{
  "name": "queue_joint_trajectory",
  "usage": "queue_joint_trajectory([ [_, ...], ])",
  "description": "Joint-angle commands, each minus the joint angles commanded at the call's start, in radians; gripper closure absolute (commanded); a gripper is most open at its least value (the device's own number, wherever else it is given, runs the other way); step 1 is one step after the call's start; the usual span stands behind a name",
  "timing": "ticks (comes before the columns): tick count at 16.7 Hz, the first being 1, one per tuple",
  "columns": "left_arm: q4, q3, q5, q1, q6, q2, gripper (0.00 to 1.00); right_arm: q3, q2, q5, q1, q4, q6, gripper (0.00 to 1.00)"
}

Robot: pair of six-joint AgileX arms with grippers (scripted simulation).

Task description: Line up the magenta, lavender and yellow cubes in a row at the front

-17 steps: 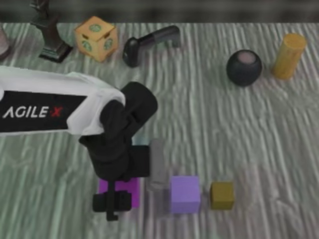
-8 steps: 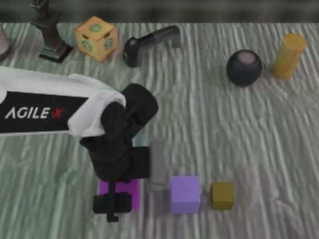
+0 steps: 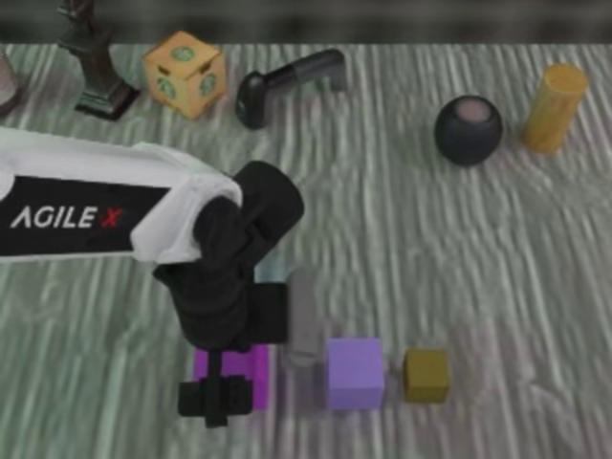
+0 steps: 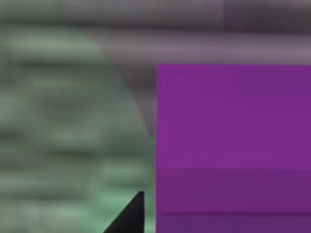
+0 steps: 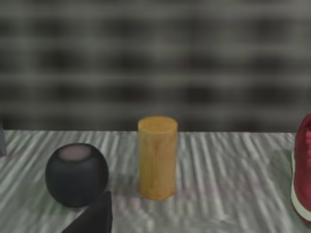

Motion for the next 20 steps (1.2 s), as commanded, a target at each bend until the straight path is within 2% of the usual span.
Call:
queue_joint_trajectory([
  [11, -0.017, 0.013, -0.001, 0.002, 0.002, -0.007, 0.0, 0.0, 0.0, 0.0, 0.0, 0.0, 0.0, 0.0],
  [17, -0.227, 0.129, -0.002, 0.015, -0.001, -0.087, 0.0, 0.0, 0.0, 0.0, 0.0, 0.0, 0.0, 0.0],
  [20, -0.274, 0.16, 0.0, 0.02, -0.003, -0.116, 0.0, 0.0, 0.0, 0.0, 0.0, 0.0, 0.0, 0.0],
])
